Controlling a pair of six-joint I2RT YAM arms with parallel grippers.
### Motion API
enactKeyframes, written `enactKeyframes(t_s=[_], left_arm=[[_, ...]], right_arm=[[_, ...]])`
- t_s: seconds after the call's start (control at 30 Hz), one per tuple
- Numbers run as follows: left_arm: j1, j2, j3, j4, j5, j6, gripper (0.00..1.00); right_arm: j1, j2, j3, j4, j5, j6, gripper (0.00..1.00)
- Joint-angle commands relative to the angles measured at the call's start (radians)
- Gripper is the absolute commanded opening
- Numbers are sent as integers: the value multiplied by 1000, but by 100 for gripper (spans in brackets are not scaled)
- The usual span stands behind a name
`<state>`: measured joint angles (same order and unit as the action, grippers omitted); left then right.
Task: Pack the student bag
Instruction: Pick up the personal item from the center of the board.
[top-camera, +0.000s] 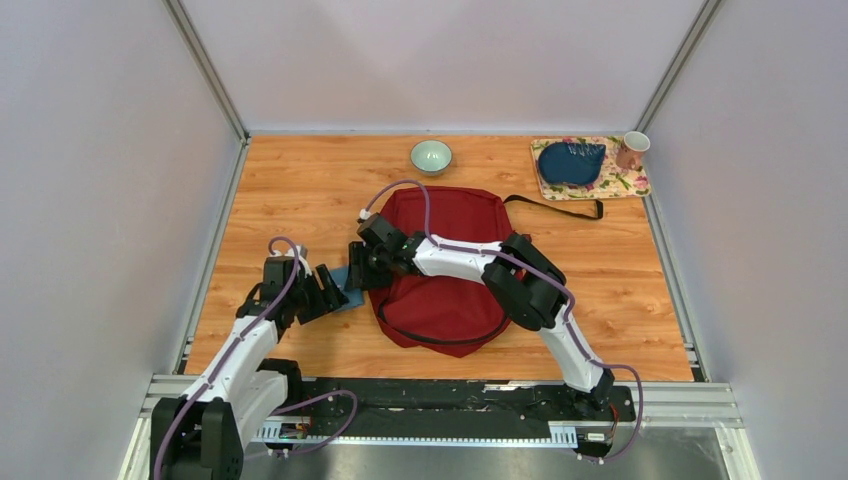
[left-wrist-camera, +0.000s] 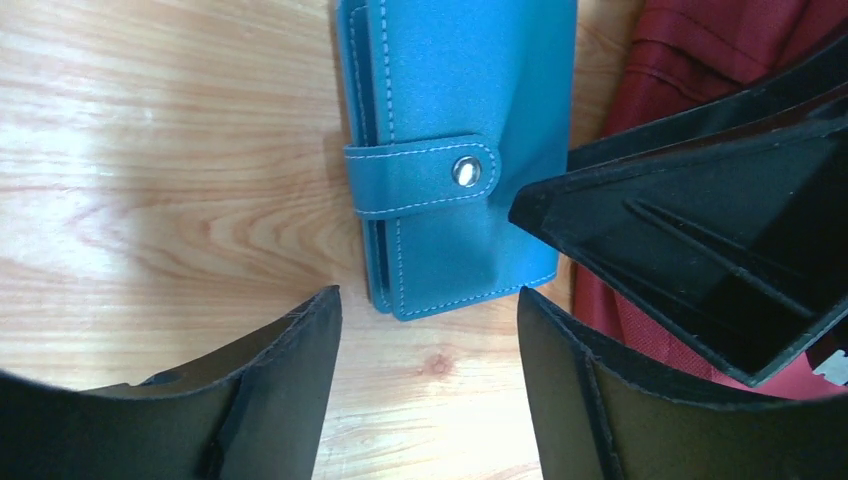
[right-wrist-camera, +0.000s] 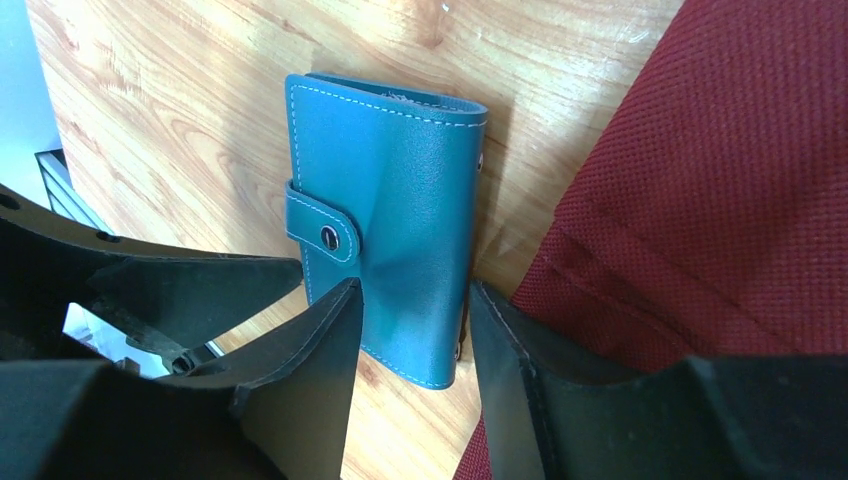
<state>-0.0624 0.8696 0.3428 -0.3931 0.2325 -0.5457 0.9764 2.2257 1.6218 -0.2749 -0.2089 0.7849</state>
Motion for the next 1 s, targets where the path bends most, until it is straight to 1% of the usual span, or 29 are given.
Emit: enactKeyframes(t_s=[0.0,0.13,0.23,0.27,0.3,0.33,0.37,0.43,0.47,0.5,0.53,0.57,0.6,0.7,0.73,0.87,0.97], left_arm=[[12,25,-43,126,65,-39,71],[12,26,-74,184,88,-59,60],[12,28,-83,191,100,-59,52],[12,26,-88,189,97,-57,48],[12,26,-90,185,96,-57,42],[12,20,-91,180,91,-57,38],[12,19,-94,178,90,-54,36],[12,6,-96,166,85,-51,29],[12,2,-99,163,80,-49,26],[10,-3,-99,160,77,-49,21],[12,-12,-100,160,74,-49,19],[12,-14,-100,157,74,-48,16],[12,-17,-100,157,74,-48,10],[12,-17,-100,154,74,-48,0],[12,-15,-100,154,76,-49,0],[12,-9,-105,157,80,-51,0],[12,-11,-107,161,88,-51,0]], right_arm=[[-4,28,-14,29,-27,23,49],[-2,28,-17,34,-41,33,44],[-4,23,-25,43,-52,42,40],[-4,20,-26,54,-53,42,37],[-4,17,-34,60,-63,45,35],[-4,15,-37,65,-66,51,34],[-2,12,-39,68,-67,53,29],[-4,6,-45,82,-83,54,23],[-4,3,-46,88,-86,57,17],[-4,-3,-49,98,-98,60,13],[-4,-8,-59,106,-102,62,12],[-4,-11,-62,124,-110,63,11],[-4,-20,-68,132,-121,66,12],[-4,-40,-88,164,-141,74,16],[-4,-43,-97,175,-148,74,21],[-4,-54,-114,226,-204,77,33],[-2,-60,-125,232,-205,80,34]])
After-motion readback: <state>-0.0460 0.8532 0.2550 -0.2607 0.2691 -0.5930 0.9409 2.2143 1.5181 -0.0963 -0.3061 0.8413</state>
